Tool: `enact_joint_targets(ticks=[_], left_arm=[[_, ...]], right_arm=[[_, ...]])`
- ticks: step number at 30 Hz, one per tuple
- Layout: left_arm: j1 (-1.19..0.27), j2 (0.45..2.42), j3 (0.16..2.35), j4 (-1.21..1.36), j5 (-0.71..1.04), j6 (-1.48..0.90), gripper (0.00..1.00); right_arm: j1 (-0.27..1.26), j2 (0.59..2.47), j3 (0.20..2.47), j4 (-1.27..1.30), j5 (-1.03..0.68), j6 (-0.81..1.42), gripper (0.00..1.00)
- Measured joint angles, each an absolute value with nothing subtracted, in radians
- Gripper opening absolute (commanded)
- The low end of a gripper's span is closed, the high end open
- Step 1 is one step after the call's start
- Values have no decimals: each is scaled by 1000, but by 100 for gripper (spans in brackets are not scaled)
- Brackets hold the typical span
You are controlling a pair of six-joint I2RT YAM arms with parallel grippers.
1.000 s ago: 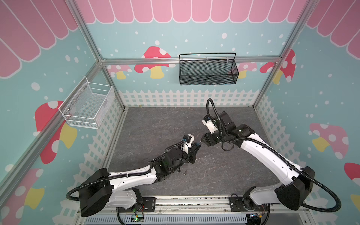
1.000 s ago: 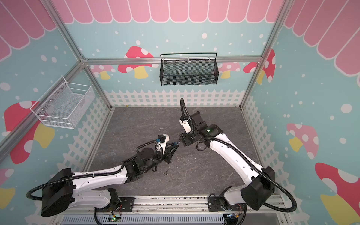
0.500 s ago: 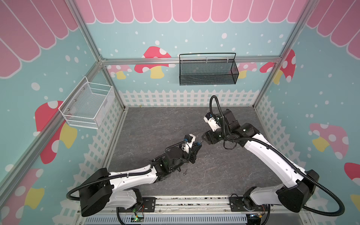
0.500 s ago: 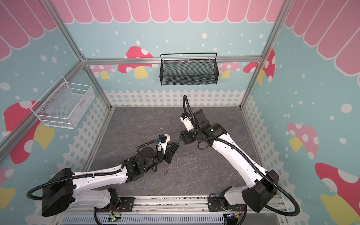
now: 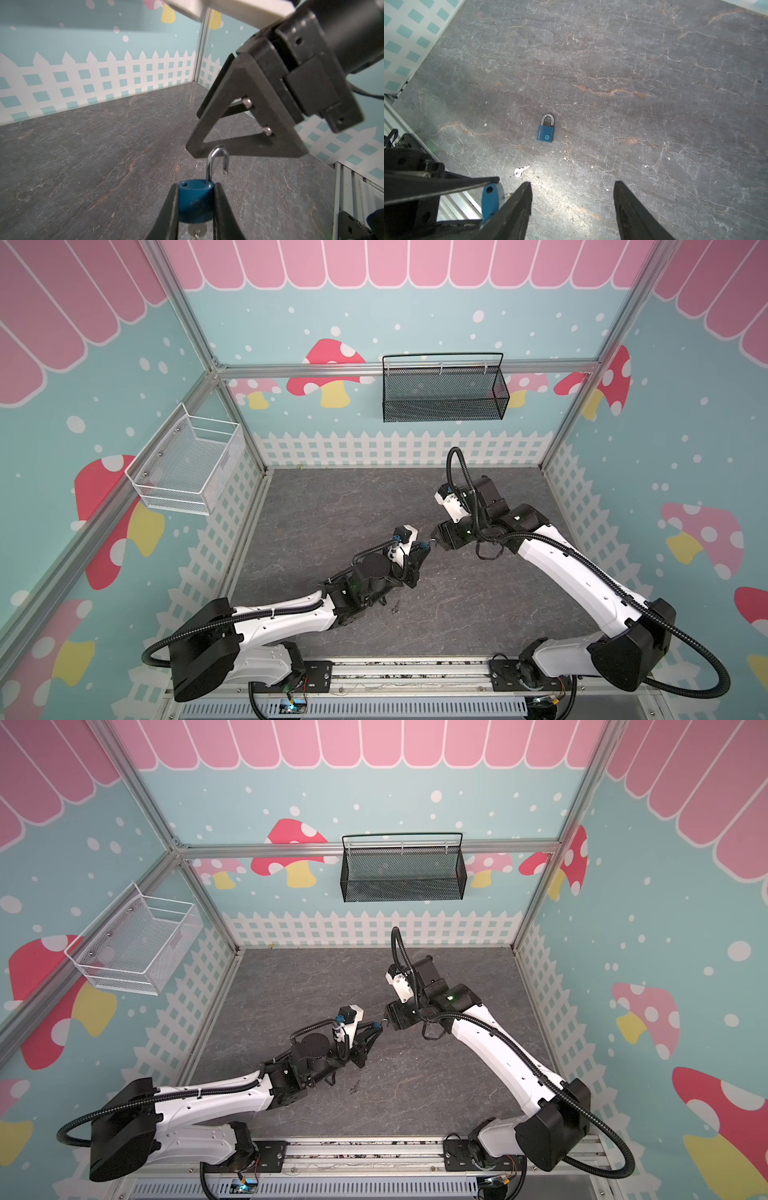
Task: Unlock with the key
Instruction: 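Turn the key with the right gripper until the padlock shackle pops open, then set the opened padlock down with the left gripper while the right gripper withdraws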
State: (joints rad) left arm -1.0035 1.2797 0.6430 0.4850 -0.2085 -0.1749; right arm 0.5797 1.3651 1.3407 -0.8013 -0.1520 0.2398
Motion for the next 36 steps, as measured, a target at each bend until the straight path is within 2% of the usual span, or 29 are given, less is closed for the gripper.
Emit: enact_joint_targets(ticks=[6, 12, 22, 31, 36], left_arm=[[-1003, 1308, 660, 491, -222, -178, 0], [-1003, 1398, 759, 443, -291, -248, 0], [-998, 1733, 1209, -15, -466, -556, 0], [-961, 2026, 1525, -430, -463, -787, 0], [-950, 2115, 1613, -559, -451, -876, 0]], right_arm=[[564, 1323, 1335, -801, -136, 248, 66], [485, 1240, 1268, -795, -79, 299, 69], [302, 1151, 1006, -640, -62, 458, 78], [243, 1105, 898, -550, -84, 501, 79], [240, 1070, 867, -530, -96, 504, 79]])
